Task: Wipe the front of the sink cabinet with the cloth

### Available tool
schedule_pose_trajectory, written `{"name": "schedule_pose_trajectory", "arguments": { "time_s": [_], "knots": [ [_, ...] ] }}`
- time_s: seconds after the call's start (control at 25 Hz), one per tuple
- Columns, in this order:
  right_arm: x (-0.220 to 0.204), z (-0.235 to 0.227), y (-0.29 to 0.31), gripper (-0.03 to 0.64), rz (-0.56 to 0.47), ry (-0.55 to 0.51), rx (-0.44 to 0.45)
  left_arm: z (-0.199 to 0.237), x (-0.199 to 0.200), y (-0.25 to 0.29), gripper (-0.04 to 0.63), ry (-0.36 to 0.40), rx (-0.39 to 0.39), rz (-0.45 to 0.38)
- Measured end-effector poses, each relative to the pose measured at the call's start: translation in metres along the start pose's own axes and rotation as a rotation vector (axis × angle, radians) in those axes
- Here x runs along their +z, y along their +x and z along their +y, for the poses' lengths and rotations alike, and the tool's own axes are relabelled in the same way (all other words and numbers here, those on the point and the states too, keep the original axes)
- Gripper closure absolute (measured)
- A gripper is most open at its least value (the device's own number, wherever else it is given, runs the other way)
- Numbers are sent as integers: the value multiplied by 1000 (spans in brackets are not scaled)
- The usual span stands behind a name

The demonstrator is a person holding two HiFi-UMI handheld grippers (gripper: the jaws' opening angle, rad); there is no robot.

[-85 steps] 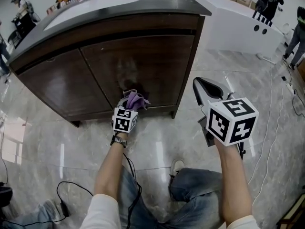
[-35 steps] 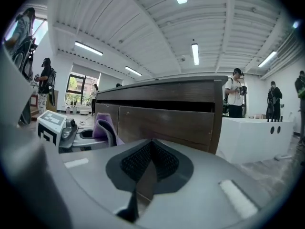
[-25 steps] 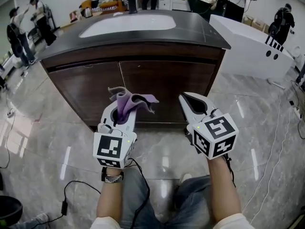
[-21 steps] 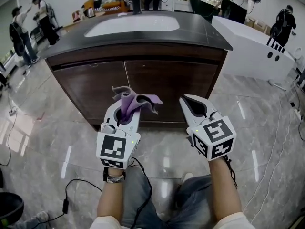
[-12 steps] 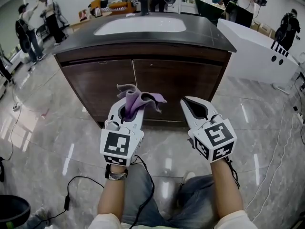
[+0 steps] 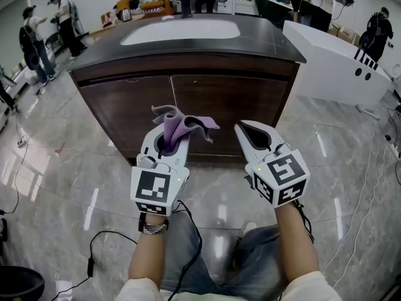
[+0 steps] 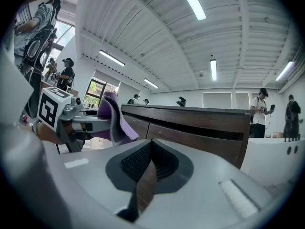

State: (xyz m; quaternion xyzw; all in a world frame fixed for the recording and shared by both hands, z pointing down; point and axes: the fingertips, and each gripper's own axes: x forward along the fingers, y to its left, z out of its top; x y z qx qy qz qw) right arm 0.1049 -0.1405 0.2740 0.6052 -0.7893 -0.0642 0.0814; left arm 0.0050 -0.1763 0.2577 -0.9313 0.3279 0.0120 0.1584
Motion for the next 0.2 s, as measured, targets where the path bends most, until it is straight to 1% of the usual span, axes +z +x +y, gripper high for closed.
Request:
{"name": "schedule_pose_trajectory", "arguments": {
  "time_s": [0.2],
  "knots": [
    [0, 1, -1, 611, 4, -5, -6, -3, 8, -5, 546, 5, -8, -16]
  ]
}}
